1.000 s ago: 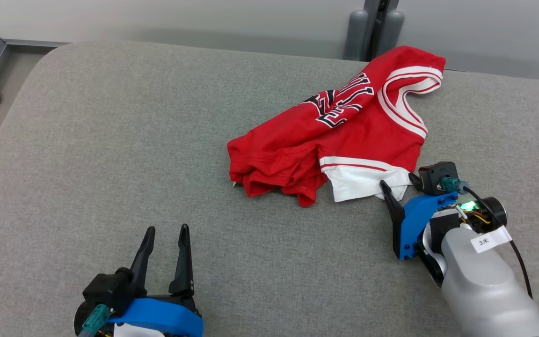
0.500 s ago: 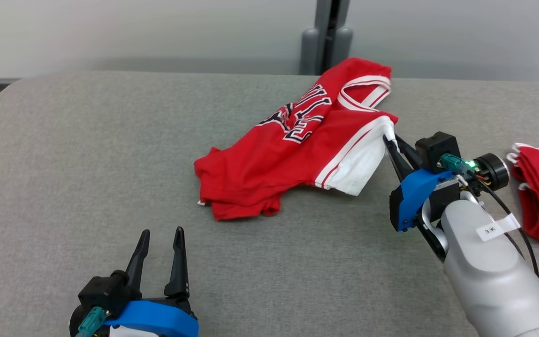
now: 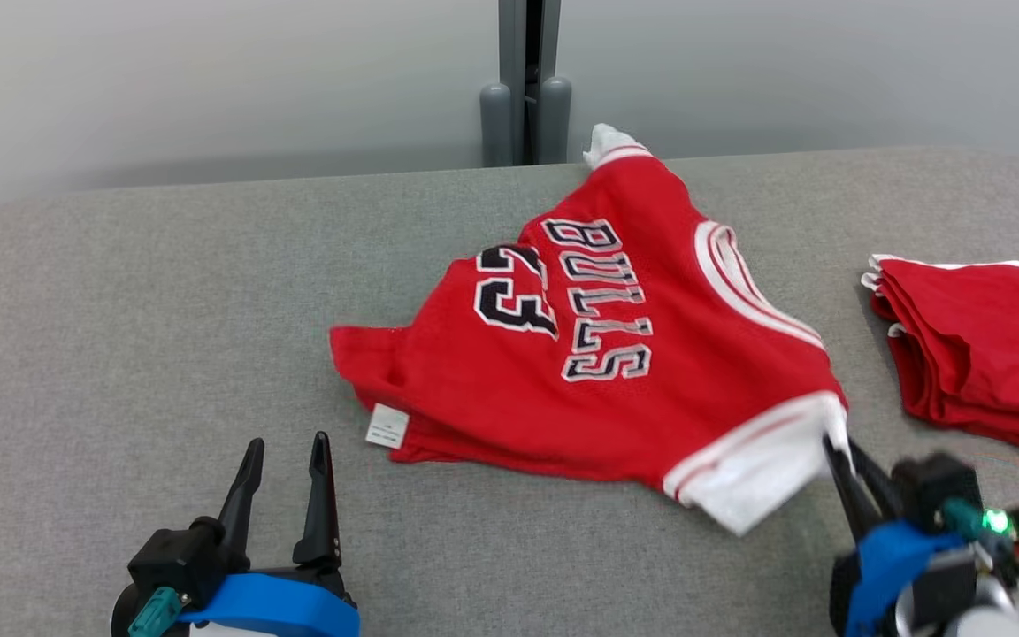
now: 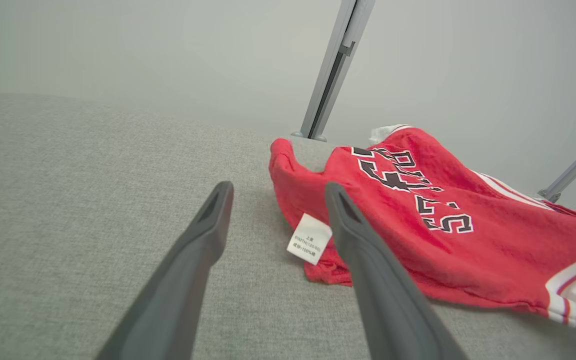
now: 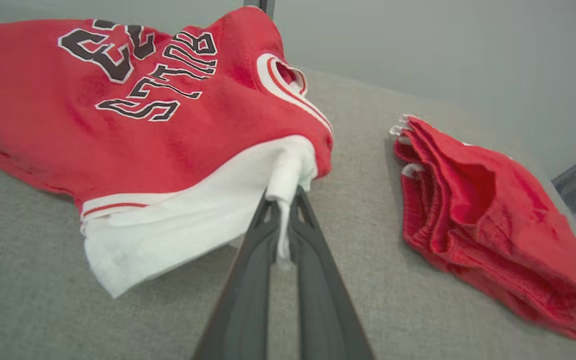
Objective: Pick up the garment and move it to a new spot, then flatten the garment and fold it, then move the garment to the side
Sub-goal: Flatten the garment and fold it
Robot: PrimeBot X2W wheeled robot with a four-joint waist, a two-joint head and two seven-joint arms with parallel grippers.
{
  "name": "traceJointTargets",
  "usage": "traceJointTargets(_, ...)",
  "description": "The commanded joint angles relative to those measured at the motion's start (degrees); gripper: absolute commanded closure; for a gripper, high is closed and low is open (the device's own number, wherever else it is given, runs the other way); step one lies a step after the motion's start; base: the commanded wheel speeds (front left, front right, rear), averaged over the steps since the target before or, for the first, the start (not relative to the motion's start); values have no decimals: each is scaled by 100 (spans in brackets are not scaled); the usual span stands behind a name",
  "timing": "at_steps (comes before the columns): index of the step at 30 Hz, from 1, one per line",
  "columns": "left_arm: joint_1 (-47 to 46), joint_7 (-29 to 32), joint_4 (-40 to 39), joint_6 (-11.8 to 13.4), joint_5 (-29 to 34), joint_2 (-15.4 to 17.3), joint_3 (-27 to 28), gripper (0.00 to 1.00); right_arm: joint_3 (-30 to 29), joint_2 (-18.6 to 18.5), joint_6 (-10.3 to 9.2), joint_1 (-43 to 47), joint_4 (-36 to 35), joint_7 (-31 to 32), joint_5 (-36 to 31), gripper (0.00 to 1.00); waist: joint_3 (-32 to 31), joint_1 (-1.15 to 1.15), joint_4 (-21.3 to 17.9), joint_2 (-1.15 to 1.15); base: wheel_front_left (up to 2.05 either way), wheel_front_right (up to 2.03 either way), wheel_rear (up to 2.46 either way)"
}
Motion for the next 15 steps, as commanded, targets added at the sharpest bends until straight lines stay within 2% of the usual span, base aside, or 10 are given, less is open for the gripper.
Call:
traceJointTargets(1,-4,8,-33,14,-31,51,16,0,-85,74,1,246,-177,35,-111,100,10,0,-9,0,0,0,0)
traceJointTargets(3,5,25,-44,31,-22,73,24,0,-163,249,0,652,-408,85,-157,100,20,0,-45,0,0,0,0)
traceJointTargets(4,10,29,-48,39,-28,77,22,0,-208,328,1,781,-466,82,-121,71,21,0,-59,0,0,0,0)
traceJointTargets(6,3,38,-42,40,-32,84,6,0,-291,399,0,968,-532,94,-173,0,6,0,-74,0,0,0,0)
traceJointTargets(15,54,97,49,33,-111,117,-4,0,-618,599,1,886,-1174,-159,18,0,-223,0,-173,0,0,0,0)
